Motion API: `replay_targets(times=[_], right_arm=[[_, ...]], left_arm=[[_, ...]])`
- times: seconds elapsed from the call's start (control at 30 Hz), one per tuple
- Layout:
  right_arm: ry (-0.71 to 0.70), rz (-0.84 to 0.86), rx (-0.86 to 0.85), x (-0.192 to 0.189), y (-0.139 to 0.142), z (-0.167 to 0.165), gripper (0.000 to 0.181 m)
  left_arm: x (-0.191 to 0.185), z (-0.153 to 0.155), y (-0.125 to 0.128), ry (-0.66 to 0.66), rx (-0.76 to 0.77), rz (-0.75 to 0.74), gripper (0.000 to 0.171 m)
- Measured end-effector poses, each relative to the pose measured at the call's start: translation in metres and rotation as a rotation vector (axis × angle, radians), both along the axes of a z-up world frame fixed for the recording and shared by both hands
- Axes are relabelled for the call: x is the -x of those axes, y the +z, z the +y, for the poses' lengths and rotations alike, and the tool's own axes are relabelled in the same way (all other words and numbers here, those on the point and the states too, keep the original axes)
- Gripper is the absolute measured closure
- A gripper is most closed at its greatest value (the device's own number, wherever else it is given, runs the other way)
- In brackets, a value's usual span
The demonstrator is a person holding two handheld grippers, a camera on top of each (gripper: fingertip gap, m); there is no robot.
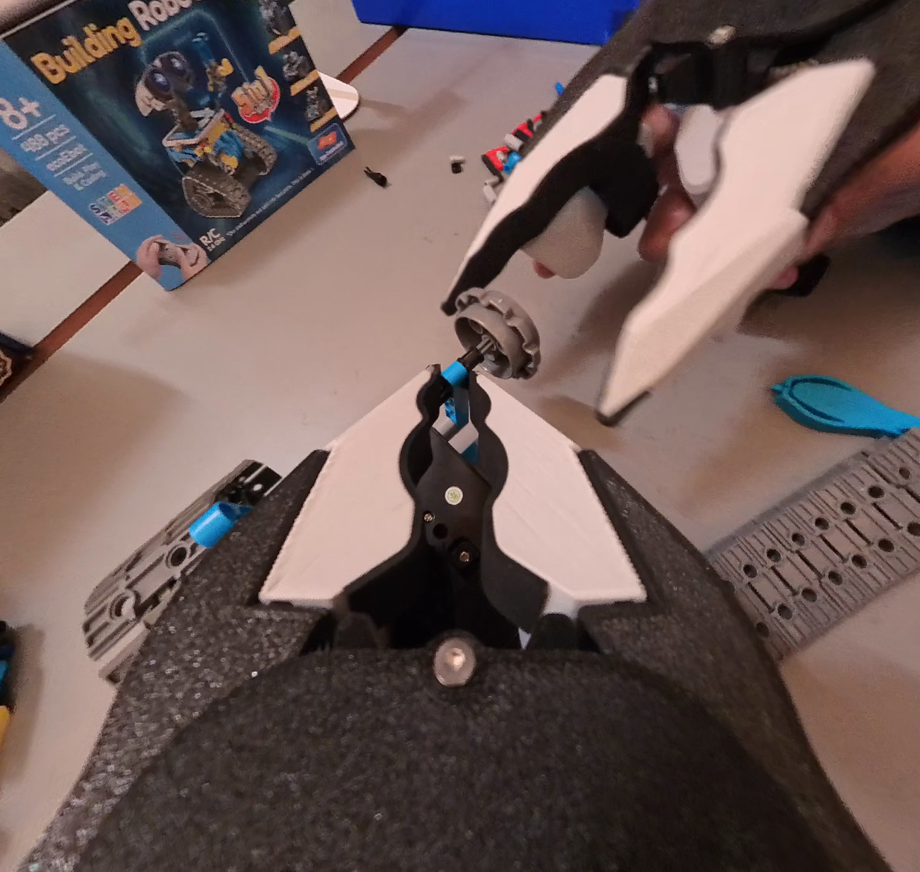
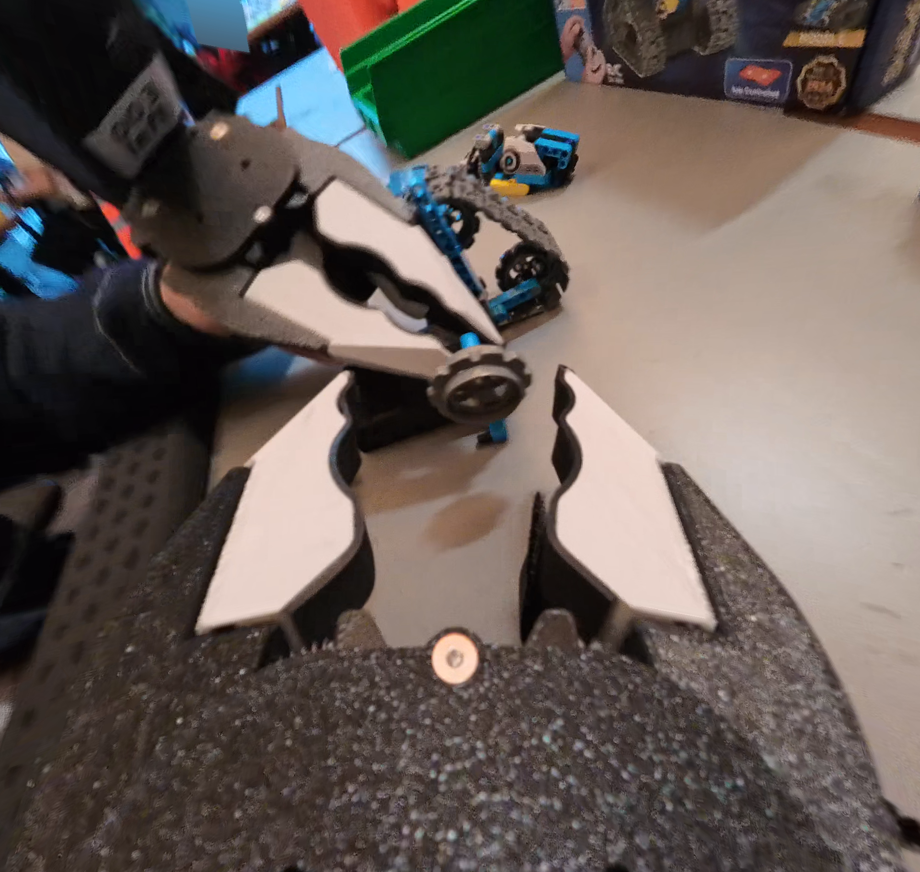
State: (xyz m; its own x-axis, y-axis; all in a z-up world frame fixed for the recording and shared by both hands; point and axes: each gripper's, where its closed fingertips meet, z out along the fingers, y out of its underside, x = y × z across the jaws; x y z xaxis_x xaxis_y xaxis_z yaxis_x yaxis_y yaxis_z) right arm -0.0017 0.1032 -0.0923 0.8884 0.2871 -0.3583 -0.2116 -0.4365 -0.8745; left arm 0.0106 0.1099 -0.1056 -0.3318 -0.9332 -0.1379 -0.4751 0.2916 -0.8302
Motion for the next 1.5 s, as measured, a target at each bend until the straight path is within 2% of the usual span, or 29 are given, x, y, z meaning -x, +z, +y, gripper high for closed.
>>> replay_targets(times=[0.07,0.13,0.27,0.33,0.4,0.47,0.53,0.63,0.9,1.13,1.23,1.33,1.5], right_arm=[[-0.008,0.113,-0.002,-0.007,0.001,0.003,0.113],[0.043,0.155,0.020,-0.005,-0.002,0.000,0.142],[0.043,0.110,0.042,-0.006,-0.009,0.001,0.142],[0.079,0.081,0.032,-0.003,-0.008,-0.002,0.142],[0.120,0.067,0.032,0.000,-0.009,-0.004,0.142],[0.163,0.056,0.016,0.004,-0.006,-0.005,0.142],[0.186,0.038,0.005,0.008,-0.004,-0.006,0.142],[0.220,0.019,-0.004,0.014,-0.003,-0.011,0.142],[0.224,0.014,-0.015,0.015,-0.001,-0.011,0.142],[0.203,0.057,-0.008,0.019,-0.001,-0.008,0.142],[0.214,0.012,-0.026,0.019,0.002,-0.010,0.142],[0.231,-0.002,-0.046,0.021,0.009,-0.011,0.142],[0.228,-0.015,-0.016,0.021,0.004,-0.012,0.142]], left_arm=[[0.001,0.000,0.001,-0.003,-0.030,0.000,0.162],[0.003,0.000,0.002,-0.011,-0.032,0.013,0.161],[0.014,0.004,0.002,-0.084,-0.135,0.077,0.135],[0.019,0.010,0.012,-0.158,-0.275,0.080,0.135],[0.023,0.005,0.024,-0.286,-0.372,0.090,0.135],[0.031,-0.012,0.024,-0.443,-0.347,0.180,0.136],[0.032,-0.020,0.022,-0.522,-0.297,0.265,0.141],[0.024,-0.011,0.014,-0.502,-0.307,0.306,0.145],[0.029,-0.019,0.003,-0.558,-0.273,0.303,0.166],[0.030,-0.018,0.003,-0.524,-0.296,0.274,0.167],[0.031,-0.018,0.006,-0.532,-0.309,0.231,0.166],[0.033,-0.019,0.012,-0.547,-0.260,0.191,0.166],[0.033,-0.021,0.008,-0.531,-0.248,0.227,0.166]])
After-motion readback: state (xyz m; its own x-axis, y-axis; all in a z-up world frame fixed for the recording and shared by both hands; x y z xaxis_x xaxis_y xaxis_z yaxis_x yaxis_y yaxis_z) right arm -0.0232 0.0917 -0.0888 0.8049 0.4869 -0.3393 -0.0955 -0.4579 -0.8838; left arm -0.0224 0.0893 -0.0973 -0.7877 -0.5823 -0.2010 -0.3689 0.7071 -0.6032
